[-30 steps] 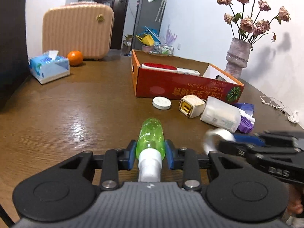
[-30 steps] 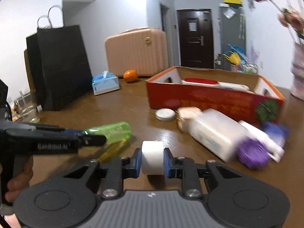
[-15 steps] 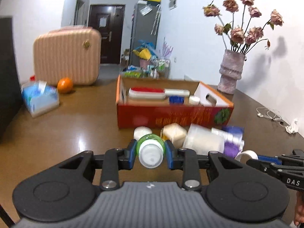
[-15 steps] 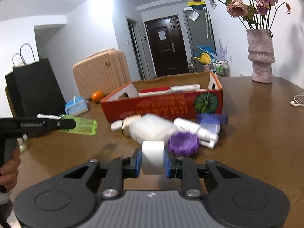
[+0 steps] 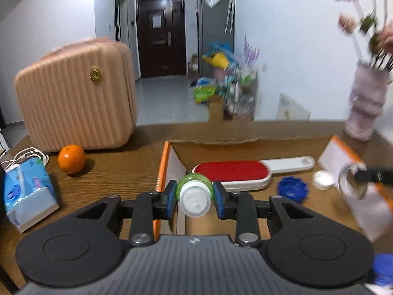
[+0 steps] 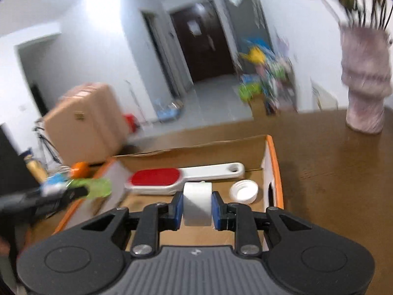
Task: Organize rigid objects
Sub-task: 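Place the spray bottle in the box with the left gripper while the right places the tape roll, then withdraw both grippers from the box back over the table, then grasp the white round cap with the left gripper while the right grasps the blue-lidded jar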
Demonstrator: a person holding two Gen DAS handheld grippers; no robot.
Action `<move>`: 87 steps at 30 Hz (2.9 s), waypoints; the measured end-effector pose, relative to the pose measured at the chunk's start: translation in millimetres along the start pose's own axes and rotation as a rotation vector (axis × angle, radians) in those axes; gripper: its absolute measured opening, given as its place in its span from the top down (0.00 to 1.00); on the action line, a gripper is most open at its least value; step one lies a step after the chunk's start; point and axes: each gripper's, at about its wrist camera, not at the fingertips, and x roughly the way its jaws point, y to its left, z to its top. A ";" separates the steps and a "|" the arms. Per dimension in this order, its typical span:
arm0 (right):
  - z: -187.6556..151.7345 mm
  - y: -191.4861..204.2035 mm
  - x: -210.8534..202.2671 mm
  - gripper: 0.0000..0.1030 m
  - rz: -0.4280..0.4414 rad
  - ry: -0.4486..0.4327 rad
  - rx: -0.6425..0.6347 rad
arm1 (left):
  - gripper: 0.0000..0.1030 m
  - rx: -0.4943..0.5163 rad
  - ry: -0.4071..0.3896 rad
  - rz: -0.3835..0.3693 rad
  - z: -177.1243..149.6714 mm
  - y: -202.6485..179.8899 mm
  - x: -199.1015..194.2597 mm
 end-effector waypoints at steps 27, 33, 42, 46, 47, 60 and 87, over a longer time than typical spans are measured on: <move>24.4 46.6 -51.2 0.51 -0.138 -0.058 -0.233 | 0.50 0.052 0.000 -0.025 14.9 7.4 -35.4; -34.7 71.1 -135.5 0.49 -0.160 -0.197 -0.306 | 0.43 0.056 -0.094 -0.072 -21.5 8.6 -120.9; -149.7 87.8 -217.7 0.43 -0.023 -0.319 -0.195 | 0.26 0.136 -0.186 -0.135 -129.2 -17.0 -227.7; -200.6 104.6 -243.2 0.42 -0.041 -0.329 -0.213 | 0.16 0.132 -0.229 -0.162 -167.7 -21.3 -266.1; -211.6 108.5 -248.6 0.42 -0.041 -0.330 -0.220 | 0.15 0.128 -0.240 -0.169 -175.4 -21.2 -274.0; -305.9 117.7 -286.2 0.38 -0.022 -0.307 -0.191 | 0.14 0.097 -0.162 -0.224 -253.8 -16.1 -308.6; -189.3 32.4 -164.8 0.38 -0.155 -0.175 -0.052 | 0.32 -0.006 0.031 -0.085 -149.3 16.6 -105.9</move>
